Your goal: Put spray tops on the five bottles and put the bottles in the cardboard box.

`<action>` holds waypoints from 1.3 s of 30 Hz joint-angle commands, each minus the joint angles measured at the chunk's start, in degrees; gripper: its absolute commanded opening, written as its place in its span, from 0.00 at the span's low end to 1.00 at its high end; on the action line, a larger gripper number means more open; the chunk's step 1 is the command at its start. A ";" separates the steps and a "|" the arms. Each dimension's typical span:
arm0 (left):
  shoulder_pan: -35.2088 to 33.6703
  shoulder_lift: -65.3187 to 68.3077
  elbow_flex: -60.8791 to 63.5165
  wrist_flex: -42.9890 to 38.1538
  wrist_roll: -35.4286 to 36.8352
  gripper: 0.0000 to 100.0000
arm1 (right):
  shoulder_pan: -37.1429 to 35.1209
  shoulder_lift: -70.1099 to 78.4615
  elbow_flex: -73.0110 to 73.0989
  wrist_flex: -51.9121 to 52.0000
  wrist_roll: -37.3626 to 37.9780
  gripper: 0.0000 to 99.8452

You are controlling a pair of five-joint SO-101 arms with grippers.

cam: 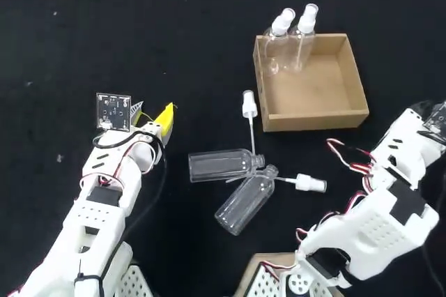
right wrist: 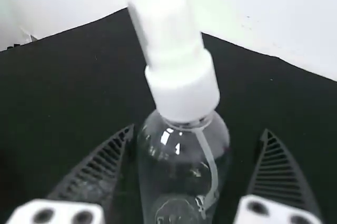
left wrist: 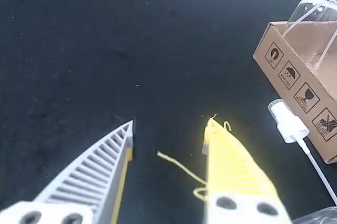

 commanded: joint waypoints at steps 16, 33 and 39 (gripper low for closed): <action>0.48 -0.09 -0.57 -1.14 -0.26 0.21 | -1.76 -3.65 -5.85 0.26 0.00 0.30; 0.40 -0.09 -0.57 -1.14 -0.26 0.21 | -2.37 -0.31 -5.58 0.18 -0.09 0.30; 0.40 -0.09 -0.57 -1.14 -0.26 0.21 | -2.37 0.13 -7.16 0.18 0.00 0.30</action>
